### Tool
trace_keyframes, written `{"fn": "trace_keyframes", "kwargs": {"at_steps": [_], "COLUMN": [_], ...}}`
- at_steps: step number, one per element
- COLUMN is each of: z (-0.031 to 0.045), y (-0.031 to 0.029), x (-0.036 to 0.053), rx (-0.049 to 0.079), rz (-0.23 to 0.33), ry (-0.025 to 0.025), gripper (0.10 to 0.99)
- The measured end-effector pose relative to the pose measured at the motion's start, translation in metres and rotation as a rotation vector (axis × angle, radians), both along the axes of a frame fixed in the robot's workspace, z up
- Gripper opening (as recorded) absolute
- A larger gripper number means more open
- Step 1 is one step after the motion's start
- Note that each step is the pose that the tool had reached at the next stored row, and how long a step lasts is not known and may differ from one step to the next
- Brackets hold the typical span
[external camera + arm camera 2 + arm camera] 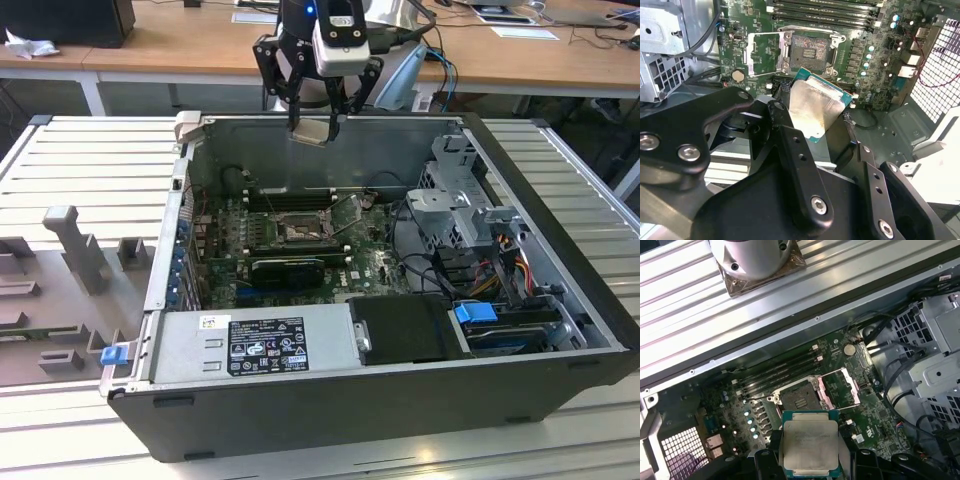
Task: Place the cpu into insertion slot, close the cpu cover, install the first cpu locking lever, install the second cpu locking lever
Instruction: 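Place the cpu into insertion slot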
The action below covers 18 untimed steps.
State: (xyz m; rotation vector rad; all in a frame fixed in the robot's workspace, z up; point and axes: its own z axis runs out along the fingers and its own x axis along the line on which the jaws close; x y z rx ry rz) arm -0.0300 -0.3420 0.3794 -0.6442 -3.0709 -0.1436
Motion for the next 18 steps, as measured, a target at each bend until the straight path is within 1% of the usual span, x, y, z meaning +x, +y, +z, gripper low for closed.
{"fn": "trace_keyframes", "kwargs": {"at_steps": [4, 9, 16, 18], "z": [0.0, -0.0002, -0.0002, -0.0003], "y": [0.0, 0.0, 0.0, 0.0], "x": [0.0, 0.0, 0.0, 0.0], "rx": [0.0, 0.0, 0.0, 0.0], "rz": [-0.015, -0.052, -0.082, -0.118], "ry": [0.0, 0.0, 0.0, 0.0], "gripper": [0.529, 0.529, 0.529, 0.529]}}
